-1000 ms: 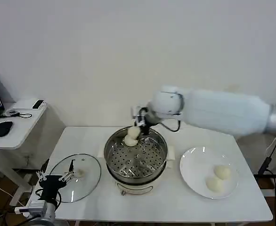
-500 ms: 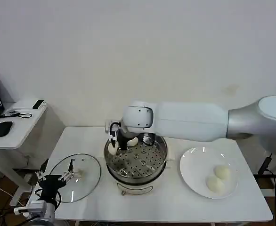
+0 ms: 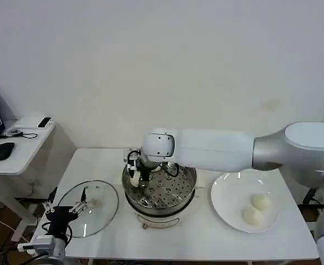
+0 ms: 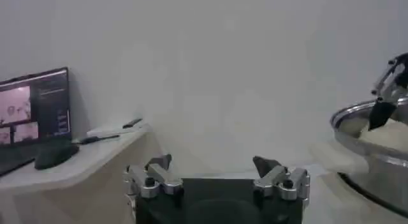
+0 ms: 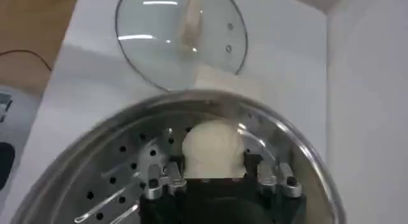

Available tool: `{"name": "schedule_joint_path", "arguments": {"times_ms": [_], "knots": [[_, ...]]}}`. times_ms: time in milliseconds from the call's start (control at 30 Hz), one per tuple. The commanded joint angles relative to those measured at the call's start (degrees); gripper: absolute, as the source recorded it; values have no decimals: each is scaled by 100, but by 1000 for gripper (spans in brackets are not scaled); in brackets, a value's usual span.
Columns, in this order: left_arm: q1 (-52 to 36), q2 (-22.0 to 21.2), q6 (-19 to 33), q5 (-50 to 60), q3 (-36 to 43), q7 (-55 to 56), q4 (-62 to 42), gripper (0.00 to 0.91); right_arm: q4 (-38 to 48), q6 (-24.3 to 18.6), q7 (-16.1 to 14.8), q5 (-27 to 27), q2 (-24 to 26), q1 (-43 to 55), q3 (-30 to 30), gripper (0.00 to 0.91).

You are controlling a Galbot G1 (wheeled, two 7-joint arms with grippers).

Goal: Take steamed baozi put them in steamer then cover it.

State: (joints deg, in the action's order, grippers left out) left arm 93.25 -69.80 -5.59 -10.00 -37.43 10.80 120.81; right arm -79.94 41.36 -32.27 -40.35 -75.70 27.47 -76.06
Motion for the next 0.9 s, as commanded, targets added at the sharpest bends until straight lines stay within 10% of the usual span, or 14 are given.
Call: {"name": "schedule_joint_path", "arguments": {"times_ms": [33, 100, 500, 900], "knots": [[-2, 0, 2, 2, 7, -1, -3, 907, 238, 31, 18, 210, -92, -167, 32, 625], [1, -11, 1, 4, 10, -2, 0, 907, 237, 31, 16, 207, -94, -168, 42, 897], [27, -48, -5, 22, 32, -10, 40, 907, -390, 25, -248, 106, 382, 475, 65, 907], [41, -48, -13, 61, 139, -15, 99, 907, -1784, -467, -1321, 1044, 2596, 1616, -45, 907]]}}
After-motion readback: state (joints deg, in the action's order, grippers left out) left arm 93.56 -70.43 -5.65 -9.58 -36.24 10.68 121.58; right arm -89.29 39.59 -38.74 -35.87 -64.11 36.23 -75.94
